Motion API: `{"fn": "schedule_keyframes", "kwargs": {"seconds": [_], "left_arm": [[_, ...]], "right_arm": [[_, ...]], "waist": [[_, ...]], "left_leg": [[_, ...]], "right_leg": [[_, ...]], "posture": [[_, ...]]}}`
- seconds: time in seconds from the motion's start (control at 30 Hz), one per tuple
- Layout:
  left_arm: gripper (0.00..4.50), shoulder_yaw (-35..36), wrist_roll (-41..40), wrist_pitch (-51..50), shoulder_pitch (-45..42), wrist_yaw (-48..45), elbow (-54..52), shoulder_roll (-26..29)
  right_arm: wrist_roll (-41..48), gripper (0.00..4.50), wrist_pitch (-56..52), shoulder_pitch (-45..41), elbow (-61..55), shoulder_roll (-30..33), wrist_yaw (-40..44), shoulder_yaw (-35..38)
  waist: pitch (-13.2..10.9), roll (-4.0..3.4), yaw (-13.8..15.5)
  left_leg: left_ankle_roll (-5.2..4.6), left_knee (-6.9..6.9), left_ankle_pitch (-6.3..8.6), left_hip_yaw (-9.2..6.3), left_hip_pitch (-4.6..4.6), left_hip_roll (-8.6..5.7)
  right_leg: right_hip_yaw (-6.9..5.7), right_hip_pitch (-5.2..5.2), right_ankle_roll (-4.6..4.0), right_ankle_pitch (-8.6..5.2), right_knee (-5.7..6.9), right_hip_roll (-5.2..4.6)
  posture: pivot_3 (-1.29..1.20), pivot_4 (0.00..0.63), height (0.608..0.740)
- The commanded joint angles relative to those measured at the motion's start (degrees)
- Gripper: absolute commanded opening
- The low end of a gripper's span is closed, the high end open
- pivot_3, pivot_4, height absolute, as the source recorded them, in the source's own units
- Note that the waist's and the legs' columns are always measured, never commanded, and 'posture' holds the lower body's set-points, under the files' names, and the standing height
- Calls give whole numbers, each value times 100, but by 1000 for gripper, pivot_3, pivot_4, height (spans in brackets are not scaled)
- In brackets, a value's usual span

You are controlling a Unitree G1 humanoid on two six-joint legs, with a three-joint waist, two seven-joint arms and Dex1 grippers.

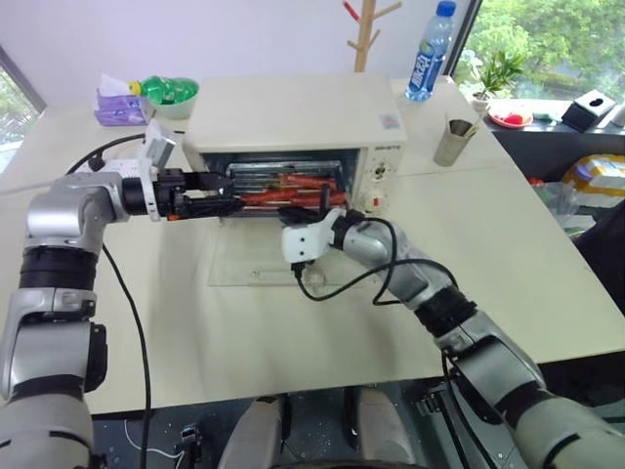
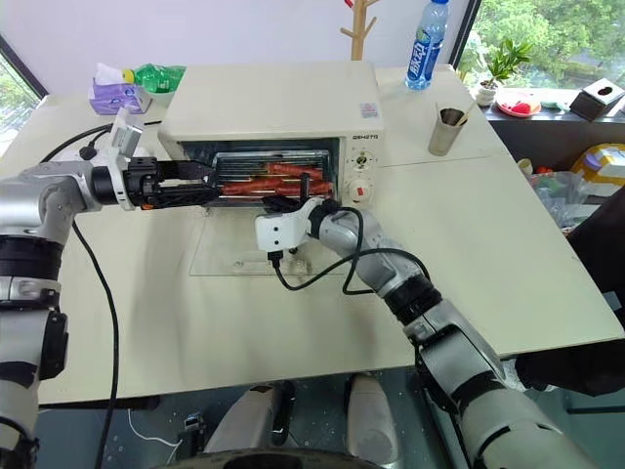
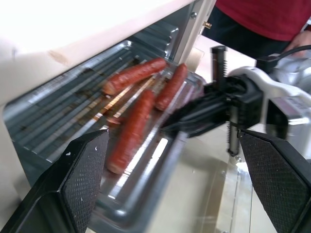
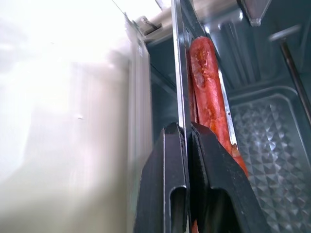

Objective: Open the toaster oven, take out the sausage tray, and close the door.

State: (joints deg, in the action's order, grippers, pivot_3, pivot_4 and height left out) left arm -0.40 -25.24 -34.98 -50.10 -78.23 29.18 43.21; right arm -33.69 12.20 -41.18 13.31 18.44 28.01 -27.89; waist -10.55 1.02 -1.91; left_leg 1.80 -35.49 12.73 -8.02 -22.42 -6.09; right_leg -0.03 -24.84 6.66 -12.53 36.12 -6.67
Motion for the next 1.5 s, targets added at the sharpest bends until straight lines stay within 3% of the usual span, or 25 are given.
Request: {"fn": "schedule_keyframes", "kwargs": {"seconds": [0.03,0.43,0.73,1.23,1.5], "left_arm": [[4500,135,112,188,-321,-30,155,116],[4500,316,-246,-529,28,-349,-463,389],[4500,842,-688,-1166,865,-44,-1368,781],[4500,640,-725,-1164,730,35,-1269,655],[4500,1166,-1539,-2362,1633,-181,-2106,1330]], "right_arm": [[186,69,-111,395,-873,361,258,309],[330,69,514,1419,-2148,1415,296,674],[474,69,792,1590,-2214,1518,267,870],[355,69,1453,1681,-2245,1858,387,840],[717,69,1657,2012,-2569,2121,547,948]], "waist": [[-1,1,40],[-3,5,109],[-5,7,120],[-6,8,102],[-9,7,74]], "left_leg": [[-1,-3,1,0,-2,0],[-24,-42,14,1,-4,4],[-28,-44,17,0,-4,9],[-28,-43,17,2,-3,9],[-31,-40,19,3,-2,13]], "right_leg": [[0,0,0,0,0,-1],[-7,23,7,-4,-3,-1],[-4,24,8,-5,-5,-4],[-4,24,7,-5,-5,-4],[-1,24,6,-7,-8,-3]], "posture": [[0,150,739],[0,150,739],[0,150,739],[0,150,739],[0,150,739]]}}
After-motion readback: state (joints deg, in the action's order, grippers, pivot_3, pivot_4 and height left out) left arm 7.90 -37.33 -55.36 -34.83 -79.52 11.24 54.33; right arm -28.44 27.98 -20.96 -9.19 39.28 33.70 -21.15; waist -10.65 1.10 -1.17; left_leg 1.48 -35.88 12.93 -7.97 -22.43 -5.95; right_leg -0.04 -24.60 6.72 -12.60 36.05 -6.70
